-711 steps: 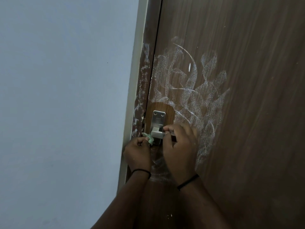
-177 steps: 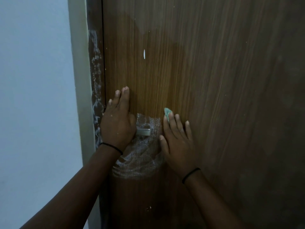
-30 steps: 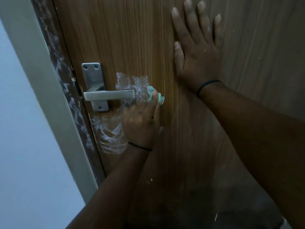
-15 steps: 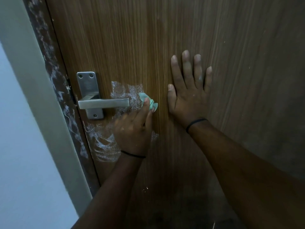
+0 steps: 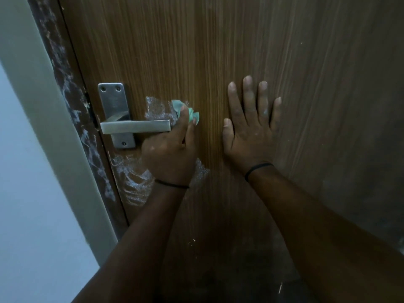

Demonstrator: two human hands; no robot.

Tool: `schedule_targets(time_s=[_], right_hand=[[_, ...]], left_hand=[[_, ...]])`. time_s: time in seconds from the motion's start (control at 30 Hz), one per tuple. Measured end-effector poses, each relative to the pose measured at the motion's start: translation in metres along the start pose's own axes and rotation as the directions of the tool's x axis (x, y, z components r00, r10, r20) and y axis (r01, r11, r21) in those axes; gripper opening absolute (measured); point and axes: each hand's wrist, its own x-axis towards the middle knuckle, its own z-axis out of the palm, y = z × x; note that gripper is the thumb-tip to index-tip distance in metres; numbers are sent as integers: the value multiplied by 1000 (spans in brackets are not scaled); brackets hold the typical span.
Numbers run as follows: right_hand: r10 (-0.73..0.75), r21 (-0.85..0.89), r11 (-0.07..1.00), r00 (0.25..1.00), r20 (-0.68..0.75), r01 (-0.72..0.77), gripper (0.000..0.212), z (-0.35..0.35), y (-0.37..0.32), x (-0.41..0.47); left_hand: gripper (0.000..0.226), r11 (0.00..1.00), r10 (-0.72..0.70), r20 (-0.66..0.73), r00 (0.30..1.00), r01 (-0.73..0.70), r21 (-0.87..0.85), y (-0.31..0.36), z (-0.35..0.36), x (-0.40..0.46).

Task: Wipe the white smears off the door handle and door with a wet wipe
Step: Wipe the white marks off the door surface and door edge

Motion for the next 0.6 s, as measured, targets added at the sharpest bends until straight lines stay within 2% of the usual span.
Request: schedule_targets(time_s=[0.23, 0.33, 0.5, 0.6], right_hand=[[-2, -23, 1000, 1000, -3, 2, 58, 0, 1, -1], [-10, -30, 1000, 1000, -7, 10, 58, 3, 2, -2], [-3, -13, 1000, 1000, -5, 3, 59, 4, 2, -3], [-3, -15, 1000, 1000, -4, 3, 59, 3, 2, -3]], left_hand=[[27, 993, 110, 90, 990, -105, -62, 1, -5, -47], [29, 985, 160, 58, 985, -155, -76, -2, 0, -37], [32, 994, -103, -94, 990, 99, -49, 15, 17, 13], [32, 989, -145, -111, 983, 142, -31, 17, 14, 4]])
